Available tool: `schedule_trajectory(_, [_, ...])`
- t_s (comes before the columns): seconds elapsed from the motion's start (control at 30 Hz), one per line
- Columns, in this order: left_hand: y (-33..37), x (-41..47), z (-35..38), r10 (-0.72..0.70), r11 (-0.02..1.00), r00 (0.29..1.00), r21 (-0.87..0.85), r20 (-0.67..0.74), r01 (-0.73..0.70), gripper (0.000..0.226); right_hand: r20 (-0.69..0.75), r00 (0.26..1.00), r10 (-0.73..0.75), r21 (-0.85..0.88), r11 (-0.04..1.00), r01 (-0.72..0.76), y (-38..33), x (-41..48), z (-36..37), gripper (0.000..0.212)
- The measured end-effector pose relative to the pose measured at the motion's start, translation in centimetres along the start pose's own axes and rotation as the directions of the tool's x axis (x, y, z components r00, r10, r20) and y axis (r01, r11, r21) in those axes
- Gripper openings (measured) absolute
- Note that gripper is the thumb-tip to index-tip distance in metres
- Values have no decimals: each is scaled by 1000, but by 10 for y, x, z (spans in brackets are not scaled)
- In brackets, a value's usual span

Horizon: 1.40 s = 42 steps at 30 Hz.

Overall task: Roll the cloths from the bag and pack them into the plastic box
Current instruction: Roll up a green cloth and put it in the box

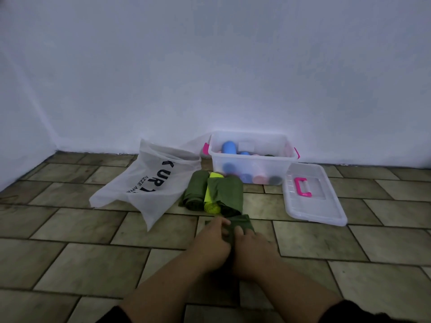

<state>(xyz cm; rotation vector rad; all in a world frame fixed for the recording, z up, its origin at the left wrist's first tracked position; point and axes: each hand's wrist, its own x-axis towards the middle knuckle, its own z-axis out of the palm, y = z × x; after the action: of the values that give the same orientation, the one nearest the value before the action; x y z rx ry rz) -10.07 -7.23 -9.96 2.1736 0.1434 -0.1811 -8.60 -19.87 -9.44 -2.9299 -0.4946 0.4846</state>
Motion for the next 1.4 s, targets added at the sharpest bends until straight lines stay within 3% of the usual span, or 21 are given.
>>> schedule_trajectory(0.17, [-14,-9,1,40,990,996,130,84,-50,24,141,987,-81,195,979,53,25,1,-23,82])
schedule_trajectory(0.3, [-13,-9,-7,73,961,987,253,147,-109,30,149,982,-115,289,955,68,42,0,-33,58])
schedule_trajectory(0.43, [0,-2,-8,-27,919,979,390,203,-56,29,118,987,-113,451,891,48,55,-1,-31,37])
schedule_trajectory(0.5, [10,1,-9,-45,816,978,572,205,-82,31,104,989,-109,484,874,46,57,-1,-29,32])
schedule_trajectory(0.57, [18,0,-7,35,670,984,727,173,-151,39,86,990,-108,483,874,53,57,0,-28,28])
schedule_trajectory(0.7, [15,-12,9,194,665,967,703,164,-253,45,67,992,-110,463,884,66,57,3,-26,18])
schedule_trajectory(0.8, [7,-16,13,215,710,973,672,79,-211,38,36,991,-127,431,897,99,56,3,-22,23])
schedule_trajectory(0.9, [6,-11,7,170,751,981,633,94,-191,32,-4,992,-123,483,869,109,62,-3,-21,36])
schedule_trajectory(1.0, [9,-2,-5,39,796,990,594,136,-113,34,-5,987,-163,453,879,148,68,-5,-22,36])
schedule_trajectory(1.07, [14,3,-10,-14,773,989,629,150,-85,33,-6,983,-182,450,878,165,65,-4,-23,35])
schedule_trajectory(1.17, [14,3,-6,104,680,989,718,104,-147,35,18,983,-182,407,900,159,59,1,-23,34])
schedule_trajectory(1.23, [7,-1,2,182,693,978,694,98,-198,41,18,984,-175,307,938,161,58,4,-22,36])
schedule_trajectory(1.33, [-1,-1,4,178,740,979,642,98,-199,40,-141,962,-234,217,941,260,58,1,-17,49])
schedule_trajectory(1.4, [-1,5,-1,128,787,985,592,118,-173,38,-247,909,-336,169,908,382,54,-4,-12,46])
